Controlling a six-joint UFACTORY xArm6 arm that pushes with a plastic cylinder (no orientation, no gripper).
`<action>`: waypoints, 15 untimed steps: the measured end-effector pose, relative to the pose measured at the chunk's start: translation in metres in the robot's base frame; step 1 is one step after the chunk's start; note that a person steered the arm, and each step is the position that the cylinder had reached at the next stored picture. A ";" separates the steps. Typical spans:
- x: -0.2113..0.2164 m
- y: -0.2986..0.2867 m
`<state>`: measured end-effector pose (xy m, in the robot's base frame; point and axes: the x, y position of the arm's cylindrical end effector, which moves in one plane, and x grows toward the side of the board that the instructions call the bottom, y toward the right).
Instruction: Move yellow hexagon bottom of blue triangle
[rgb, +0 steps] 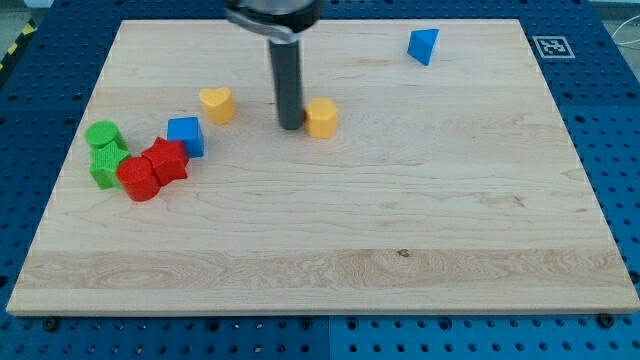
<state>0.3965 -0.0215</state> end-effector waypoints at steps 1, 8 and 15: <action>0.005 0.062; 0.004 0.134; -0.048 0.114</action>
<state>0.3480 0.0929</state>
